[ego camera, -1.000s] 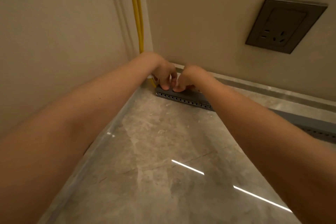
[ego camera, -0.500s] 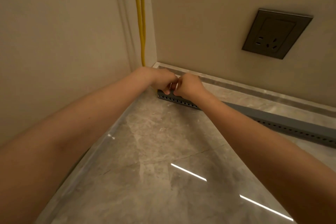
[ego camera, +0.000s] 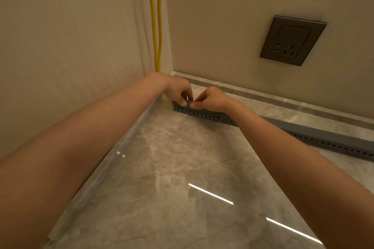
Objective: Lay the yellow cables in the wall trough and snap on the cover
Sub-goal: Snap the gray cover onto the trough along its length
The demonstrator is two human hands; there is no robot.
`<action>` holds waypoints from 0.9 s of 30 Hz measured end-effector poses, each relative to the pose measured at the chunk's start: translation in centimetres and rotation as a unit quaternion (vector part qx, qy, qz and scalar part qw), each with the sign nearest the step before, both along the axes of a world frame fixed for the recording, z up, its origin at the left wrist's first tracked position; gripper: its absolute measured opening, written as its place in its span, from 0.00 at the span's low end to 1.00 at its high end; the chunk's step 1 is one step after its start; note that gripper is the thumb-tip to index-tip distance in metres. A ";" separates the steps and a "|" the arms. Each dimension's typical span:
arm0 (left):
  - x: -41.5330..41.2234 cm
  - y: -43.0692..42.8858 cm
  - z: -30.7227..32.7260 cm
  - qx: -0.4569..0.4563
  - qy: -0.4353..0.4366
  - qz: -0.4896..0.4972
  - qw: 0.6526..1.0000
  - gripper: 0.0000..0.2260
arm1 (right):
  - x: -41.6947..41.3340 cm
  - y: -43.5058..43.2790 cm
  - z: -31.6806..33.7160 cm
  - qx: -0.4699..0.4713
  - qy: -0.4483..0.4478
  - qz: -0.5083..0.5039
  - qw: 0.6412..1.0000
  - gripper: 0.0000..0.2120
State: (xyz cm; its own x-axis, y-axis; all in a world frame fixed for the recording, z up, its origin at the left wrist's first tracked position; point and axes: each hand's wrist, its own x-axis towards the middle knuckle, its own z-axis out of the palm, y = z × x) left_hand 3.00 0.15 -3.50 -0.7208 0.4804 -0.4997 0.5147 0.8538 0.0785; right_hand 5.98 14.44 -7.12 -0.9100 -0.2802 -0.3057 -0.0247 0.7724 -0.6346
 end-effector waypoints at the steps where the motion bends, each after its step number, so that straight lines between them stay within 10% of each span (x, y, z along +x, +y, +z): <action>1: 0.1 0.0 0.1 0.000 -0.002 -0.004 1.000 0.17 | 0.3 0.1 0.0 0.006 0.015 0.011 1.000 0.19; 27: 2.2 -1.1 -2.0 -0.134 0.220 -0.195 0.946 0.14 | 3.3 -1.5 -2.7 0.287 0.305 0.134 0.898 0.16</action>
